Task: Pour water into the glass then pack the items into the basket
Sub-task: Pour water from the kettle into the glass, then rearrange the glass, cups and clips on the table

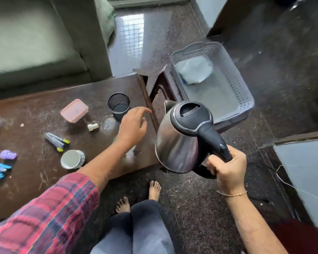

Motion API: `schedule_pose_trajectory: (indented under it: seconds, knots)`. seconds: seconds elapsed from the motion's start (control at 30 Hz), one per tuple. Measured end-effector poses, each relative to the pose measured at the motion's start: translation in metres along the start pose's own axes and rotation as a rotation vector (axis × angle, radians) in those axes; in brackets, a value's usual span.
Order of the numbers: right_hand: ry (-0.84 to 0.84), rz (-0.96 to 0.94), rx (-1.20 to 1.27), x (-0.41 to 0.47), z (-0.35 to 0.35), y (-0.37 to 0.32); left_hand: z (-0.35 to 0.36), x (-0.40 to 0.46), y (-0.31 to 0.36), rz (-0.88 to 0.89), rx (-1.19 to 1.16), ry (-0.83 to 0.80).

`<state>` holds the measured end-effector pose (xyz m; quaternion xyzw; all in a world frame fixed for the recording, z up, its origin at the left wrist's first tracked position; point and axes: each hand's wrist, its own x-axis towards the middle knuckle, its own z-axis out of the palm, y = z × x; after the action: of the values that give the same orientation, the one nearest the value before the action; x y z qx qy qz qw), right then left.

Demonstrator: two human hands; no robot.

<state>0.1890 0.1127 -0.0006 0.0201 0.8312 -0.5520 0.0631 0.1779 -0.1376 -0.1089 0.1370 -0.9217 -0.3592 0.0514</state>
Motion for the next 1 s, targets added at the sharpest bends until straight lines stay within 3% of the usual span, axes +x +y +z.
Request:
schedule_pose_trajectory:
  seconds: [0.23, 0.47, 0.63, 0.8, 1.0]
  knots:
    - [0.277, -0.005, 0.32, 0.079, -0.054, -0.037, 0.025, 0.065, 0.093, 0.087, -0.098, 0.06]
    - [0.472, 0.017, 0.488, 0.169, -0.037, -0.012, 0.078, 0.083, 0.14, 0.054, -0.171, 0.042]
    - [0.559, 0.112, 0.355, 0.212, -0.018, 0.024, 0.102, 0.081, 0.138, 0.029, -0.168, 0.002]
    - [0.482, 0.072, 0.271, 0.214, 0.002, 0.058, 0.112, 0.091, 0.129, 0.039, -0.141, -0.045]
    - [0.539, -0.013, 0.063, 0.203, 0.0, 0.052, 0.118, 0.092, 0.122, -0.022, -0.163, -0.03]
